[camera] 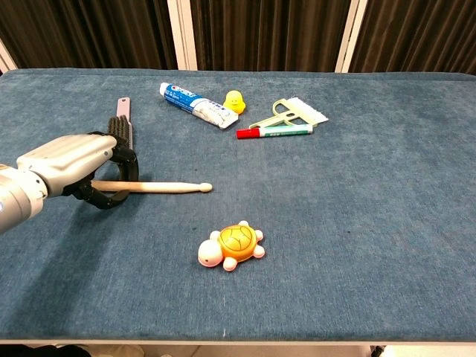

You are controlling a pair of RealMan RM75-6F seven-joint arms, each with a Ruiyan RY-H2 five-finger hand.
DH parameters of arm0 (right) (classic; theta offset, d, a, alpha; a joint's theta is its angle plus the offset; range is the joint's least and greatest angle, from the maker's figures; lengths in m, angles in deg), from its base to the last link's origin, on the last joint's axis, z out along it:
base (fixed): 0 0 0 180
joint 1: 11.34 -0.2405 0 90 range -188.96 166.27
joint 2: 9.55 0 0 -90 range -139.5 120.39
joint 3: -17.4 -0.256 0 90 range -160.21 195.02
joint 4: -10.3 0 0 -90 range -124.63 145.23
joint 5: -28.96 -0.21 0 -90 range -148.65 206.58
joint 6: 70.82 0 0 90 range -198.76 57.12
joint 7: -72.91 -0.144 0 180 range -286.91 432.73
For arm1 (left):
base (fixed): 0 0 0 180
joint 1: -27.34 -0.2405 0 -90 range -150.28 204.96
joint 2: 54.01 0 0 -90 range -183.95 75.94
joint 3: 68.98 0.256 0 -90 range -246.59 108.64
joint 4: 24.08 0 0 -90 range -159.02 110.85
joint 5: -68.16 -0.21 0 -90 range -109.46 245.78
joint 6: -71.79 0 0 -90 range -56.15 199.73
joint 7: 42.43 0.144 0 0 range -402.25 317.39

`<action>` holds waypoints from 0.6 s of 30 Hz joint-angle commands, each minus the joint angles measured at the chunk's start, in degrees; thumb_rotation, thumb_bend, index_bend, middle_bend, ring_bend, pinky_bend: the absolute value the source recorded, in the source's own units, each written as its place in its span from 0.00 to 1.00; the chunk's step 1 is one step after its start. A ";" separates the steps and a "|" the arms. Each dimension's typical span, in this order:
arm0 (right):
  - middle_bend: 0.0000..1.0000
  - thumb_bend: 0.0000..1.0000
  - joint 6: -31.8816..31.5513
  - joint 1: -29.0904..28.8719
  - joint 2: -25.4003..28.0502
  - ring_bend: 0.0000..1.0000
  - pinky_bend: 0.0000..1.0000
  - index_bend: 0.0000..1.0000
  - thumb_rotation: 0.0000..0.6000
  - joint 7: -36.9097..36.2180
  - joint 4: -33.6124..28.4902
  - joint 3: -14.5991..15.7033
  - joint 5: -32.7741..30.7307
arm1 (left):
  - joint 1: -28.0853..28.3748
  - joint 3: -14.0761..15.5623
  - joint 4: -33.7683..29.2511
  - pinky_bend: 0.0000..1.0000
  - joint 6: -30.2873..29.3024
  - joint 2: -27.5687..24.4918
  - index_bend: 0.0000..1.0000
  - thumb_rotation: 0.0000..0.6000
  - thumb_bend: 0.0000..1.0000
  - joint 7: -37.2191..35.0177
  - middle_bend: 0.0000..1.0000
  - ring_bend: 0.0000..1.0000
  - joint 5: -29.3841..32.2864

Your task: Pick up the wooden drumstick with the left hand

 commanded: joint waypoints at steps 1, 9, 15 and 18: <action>0.14 0.18 0.01 0.02 0.00 0.11 0.00 0.19 1.00 -0.22 0.00 -0.06 -0.12 | 0.17 -0.10 -0.35 0.08 0.28 -0.19 0.54 1.00 0.42 -0.30 0.55 0.21 0.28; 0.14 0.18 0.16 -0.03 0.03 0.11 0.00 0.19 1.00 -0.25 -0.06 -0.04 -0.14 | 0.46 -0.84 -3.52 0.11 -0.18 -2.89 0.56 1.00 0.44 -1.41 0.57 0.24 -0.30; 0.14 0.18 0.24 -0.01 0.08 0.11 0.00 0.19 1.00 -0.26 -0.21 -0.08 -0.36 | 1.23 -1.81 -6.80 0.11 0.22 -5.88 0.56 1.00 0.44 -0.68 0.57 0.24 1.47; 0.14 0.18 0.25 0.02 0.13 0.11 0.00 0.19 1.00 -0.42 -0.25 -0.11 -0.45 | 1.62 -2.62 -9.24 0.11 0.38 -8.27 0.56 1.00 0.44 -0.56 0.57 0.24 2.63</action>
